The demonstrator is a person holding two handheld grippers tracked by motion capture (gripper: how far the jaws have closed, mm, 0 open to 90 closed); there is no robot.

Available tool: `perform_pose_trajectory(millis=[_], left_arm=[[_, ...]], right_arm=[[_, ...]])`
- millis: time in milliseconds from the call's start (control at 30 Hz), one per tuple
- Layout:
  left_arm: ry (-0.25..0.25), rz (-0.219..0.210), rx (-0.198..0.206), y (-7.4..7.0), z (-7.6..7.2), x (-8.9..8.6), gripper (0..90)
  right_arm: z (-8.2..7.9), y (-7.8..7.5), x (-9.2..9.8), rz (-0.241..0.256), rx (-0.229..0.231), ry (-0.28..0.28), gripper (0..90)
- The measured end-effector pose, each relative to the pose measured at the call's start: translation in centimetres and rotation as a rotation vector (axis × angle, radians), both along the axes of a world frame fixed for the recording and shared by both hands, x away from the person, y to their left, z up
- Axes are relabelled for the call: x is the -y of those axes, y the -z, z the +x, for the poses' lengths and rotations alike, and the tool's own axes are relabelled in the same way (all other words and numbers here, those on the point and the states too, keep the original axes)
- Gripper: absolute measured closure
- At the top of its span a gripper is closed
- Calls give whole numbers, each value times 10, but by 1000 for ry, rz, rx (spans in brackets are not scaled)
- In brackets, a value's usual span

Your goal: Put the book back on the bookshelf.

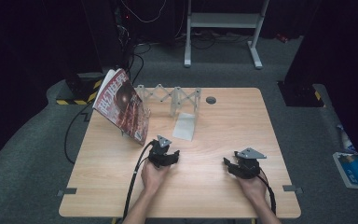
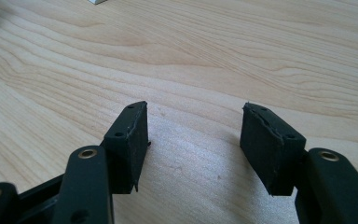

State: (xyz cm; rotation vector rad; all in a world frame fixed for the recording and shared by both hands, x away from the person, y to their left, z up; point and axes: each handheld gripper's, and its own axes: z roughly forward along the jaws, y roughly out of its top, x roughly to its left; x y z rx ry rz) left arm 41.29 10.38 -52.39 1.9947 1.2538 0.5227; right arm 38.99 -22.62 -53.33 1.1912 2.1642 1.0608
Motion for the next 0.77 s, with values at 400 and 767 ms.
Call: perform_pose_trajectory(millis=[400, 767], left_arm=[[12, 12, 46, 4, -3, 0, 384], [8, -5, 57, 6, -4, -2, 389]], right_arm=[[0, 0, 0, 0, 1, -1, 418], [0, 0, 0, 0, 1, -1, 417]])
